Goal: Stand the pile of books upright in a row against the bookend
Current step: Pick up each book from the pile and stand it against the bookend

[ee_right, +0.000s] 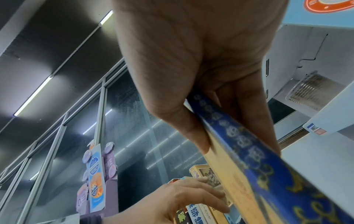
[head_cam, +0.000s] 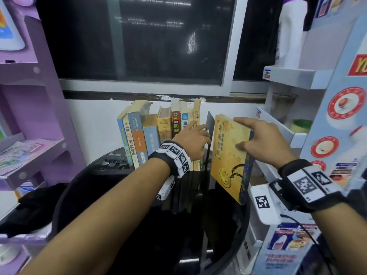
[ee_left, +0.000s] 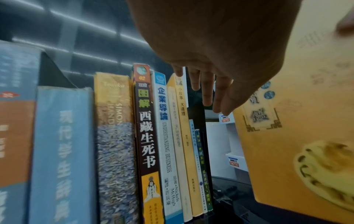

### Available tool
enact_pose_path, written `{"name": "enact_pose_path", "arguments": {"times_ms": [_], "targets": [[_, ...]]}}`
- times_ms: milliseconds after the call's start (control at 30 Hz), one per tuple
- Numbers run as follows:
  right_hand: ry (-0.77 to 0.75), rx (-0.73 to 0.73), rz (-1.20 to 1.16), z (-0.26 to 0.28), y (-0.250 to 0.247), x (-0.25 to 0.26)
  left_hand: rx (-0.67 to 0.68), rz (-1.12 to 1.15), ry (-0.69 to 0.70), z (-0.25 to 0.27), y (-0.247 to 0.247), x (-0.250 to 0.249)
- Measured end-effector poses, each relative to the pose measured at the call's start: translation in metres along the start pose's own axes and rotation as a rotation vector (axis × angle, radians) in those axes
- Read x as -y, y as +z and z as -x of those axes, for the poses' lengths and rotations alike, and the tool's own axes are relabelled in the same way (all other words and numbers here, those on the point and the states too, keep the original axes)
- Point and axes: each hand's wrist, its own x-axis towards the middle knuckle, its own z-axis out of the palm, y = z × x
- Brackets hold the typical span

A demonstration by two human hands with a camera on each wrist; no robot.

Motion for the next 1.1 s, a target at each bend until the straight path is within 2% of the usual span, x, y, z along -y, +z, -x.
{"name": "enact_pose_path", "arguments": {"times_ms": [167, 333, 733, 1100], "targets": [[-0.021, -0.015, 0.008, -0.02, 0.005, -0.002, 0.038, -0.027, 0.004, -0.016, 0.01, 0.0], [-0.028, -0.003, 0.011, -0.044, 0.011, -0.006, 0.073, -0.158, 0.031, -0.022, 0.026, 0.011], [0.016, -0.029, -0.068, -0.076, 0.027, -0.003, -0.059, -0.238, 0.081, -0.02, 0.048, 0.031], [0.009, -0.09, -0.099, -0.1, 0.035, 0.008, -0.076, -0.201, 0.097, -0.019, 0.054, 0.035]]}}
